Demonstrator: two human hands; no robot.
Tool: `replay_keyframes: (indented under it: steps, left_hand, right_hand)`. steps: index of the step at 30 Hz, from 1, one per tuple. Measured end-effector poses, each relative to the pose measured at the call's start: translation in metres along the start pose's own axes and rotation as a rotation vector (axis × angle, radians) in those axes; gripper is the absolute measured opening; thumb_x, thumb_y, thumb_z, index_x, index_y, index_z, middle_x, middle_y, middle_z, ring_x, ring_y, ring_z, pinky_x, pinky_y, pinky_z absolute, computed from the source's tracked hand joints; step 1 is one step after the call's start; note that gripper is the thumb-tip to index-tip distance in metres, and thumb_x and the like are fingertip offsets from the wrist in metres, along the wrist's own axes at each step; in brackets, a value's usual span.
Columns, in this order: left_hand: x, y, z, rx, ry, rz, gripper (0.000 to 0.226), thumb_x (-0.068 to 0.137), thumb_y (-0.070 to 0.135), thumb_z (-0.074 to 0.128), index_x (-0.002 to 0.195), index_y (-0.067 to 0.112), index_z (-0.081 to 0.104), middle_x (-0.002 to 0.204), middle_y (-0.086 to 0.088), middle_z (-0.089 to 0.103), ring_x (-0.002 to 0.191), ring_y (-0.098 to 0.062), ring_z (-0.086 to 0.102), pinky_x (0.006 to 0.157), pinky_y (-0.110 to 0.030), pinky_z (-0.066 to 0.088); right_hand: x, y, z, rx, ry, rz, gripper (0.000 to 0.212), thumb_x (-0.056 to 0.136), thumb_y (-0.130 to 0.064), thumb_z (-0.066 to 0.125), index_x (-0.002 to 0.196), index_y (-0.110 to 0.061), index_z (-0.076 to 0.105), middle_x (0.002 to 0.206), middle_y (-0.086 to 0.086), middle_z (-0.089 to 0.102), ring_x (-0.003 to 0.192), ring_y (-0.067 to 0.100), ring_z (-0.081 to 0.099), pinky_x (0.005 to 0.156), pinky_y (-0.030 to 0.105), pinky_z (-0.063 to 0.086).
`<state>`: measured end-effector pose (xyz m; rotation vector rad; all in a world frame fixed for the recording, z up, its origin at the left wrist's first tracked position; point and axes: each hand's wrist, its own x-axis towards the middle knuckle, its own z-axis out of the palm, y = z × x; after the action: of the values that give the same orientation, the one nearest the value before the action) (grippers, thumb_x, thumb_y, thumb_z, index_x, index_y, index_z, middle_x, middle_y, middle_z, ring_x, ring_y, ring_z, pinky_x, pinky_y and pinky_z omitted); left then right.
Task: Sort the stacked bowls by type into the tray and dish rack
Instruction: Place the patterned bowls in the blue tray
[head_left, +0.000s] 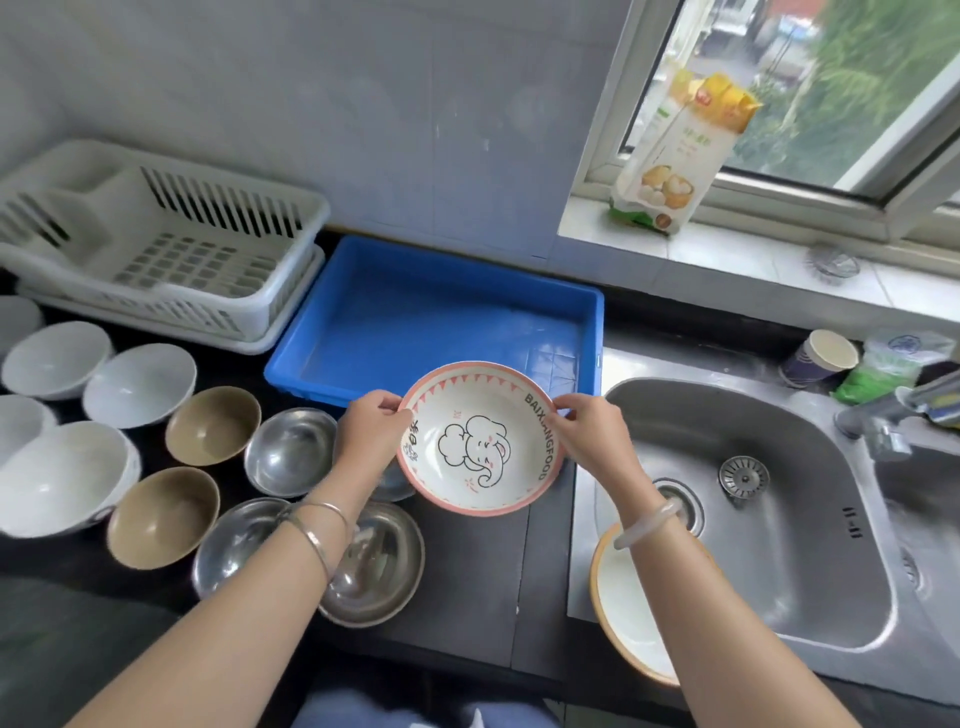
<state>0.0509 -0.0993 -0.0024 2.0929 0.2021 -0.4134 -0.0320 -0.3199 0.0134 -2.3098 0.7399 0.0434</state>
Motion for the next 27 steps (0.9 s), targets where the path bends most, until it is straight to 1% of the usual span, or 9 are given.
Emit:
replay_keyframes:
  steps: [2,4,7,9,12,17,20,24,27]
  left_hand:
    - [0.015,0.007,-0.010,-0.070,0.023,0.003,0.007,0.080,0.016,0.059,0.085,0.018,0.063,0.088,-0.001,0.066,0.086,-0.022,0.062,0.077,-0.034,0.051]
    - [0.030,0.015,-0.019,-0.116,0.034,-0.006,0.010,0.081,0.016,0.058,0.088,0.016,0.065,0.094,-0.004,0.069,0.087,-0.023,0.064,0.074,-0.032,0.053]
    - [0.059,0.025,-0.030,-0.160,0.034,-0.015,0.023,0.081,0.011,0.054,0.099,0.015,0.067,0.103,-0.007,0.070,0.095,-0.025,0.064,0.085,-0.040,0.055]
    - [0.077,0.031,-0.035,-0.217,0.012,0.003,0.021,0.081,0.009,0.052,0.091,0.019,0.068,0.100,-0.005,0.069,0.093,-0.023,0.062,0.087,-0.038,0.052]
    - [0.103,0.032,-0.039,-0.264,0.006,0.000,0.023,0.082,0.012,0.051,0.068,0.028,0.060,0.087,-0.001,0.063,0.083,-0.019,0.054,0.075,-0.033,0.045]
    - [0.148,0.017,-0.043,-0.245,-0.009,-0.098,0.030,0.083,0.006,0.041,0.079,0.027,0.064,0.092,-0.003,0.068,0.089,-0.028,0.062,0.078,-0.044,0.053]
    - [0.168,0.006,-0.043,-0.230,-0.023,-0.108,0.033,0.083,0.004,0.039,0.084,0.022,0.067,0.088,-0.004,0.069,0.081,-0.024,0.060,0.068,-0.037,0.048]
    - [0.186,-0.003,-0.042,-0.201,-0.014,-0.130,0.033,0.084,0.003,0.039,0.085,0.024,0.064,0.085,0.002,0.067,0.085,-0.024,0.062,0.072,-0.040,0.053]
    - [0.194,-0.006,-0.042,-0.183,-0.038,-0.128,0.033,0.084,0.003,0.040,0.089,0.022,0.066,0.085,0.003,0.068,0.086,-0.023,0.063,0.070,-0.036,0.051]
  right_hand:
    - [0.014,-0.013,0.002,0.106,0.003,0.046,0.018,0.083,-0.018,0.056,0.093,-0.021,0.071,0.071,0.000,0.070,0.065,0.020,0.070,0.073,0.036,0.058]
    - [0.028,-0.027,0.008,0.169,0.001,0.075,0.018,0.082,-0.015,0.055,0.091,-0.022,0.069,0.069,-0.001,0.071,0.058,0.017,0.071,0.072,0.040,0.060]
    - [0.051,-0.048,0.021,0.248,0.015,0.117,0.020,0.082,-0.013,0.055,0.094,-0.019,0.070,0.067,-0.002,0.069,0.056,0.015,0.070,0.068,0.040,0.061]
    - [0.067,-0.060,0.032,0.302,0.023,0.147,0.021,0.083,-0.012,0.055,0.097,-0.018,0.070,0.067,-0.001,0.068,0.058,0.017,0.070,0.065,0.039,0.062]
    - [0.089,-0.074,0.052,0.340,0.022,0.175,0.022,0.084,-0.012,0.055,0.101,-0.017,0.069,0.066,0.002,0.069,0.061,0.021,0.071,0.064,0.038,0.062]
    - [0.121,-0.088,0.087,0.353,0.026,0.222,0.020,0.086,-0.016,0.059,0.104,-0.014,0.067,0.065,0.004,0.067,0.060,0.024,0.071,0.067,0.042,0.061]
    - [0.133,-0.092,0.104,0.364,0.032,0.260,0.018,0.086,-0.017,0.060,0.103,-0.014,0.066,0.064,0.002,0.066,0.056,0.022,0.069,0.066,0.041,0.061]
    - [0.141,-0.094,0.122,0.382,0.035,0.297,0.012,0.086,-0.017,0.060,0.097,-0.017,0.066,0.065,0.000,0.065,0.054,0.020,0.068,0.062,0.039,0.061]
    - [0.144,-0.093,0.130,0.375,0.043,0.315,0.007,0.087,-0.018,0.059,0.093,-0.021,0.063,0.065,-0.001,0.065,0.054,0.019,0.069,0.062,0.038,0.061]
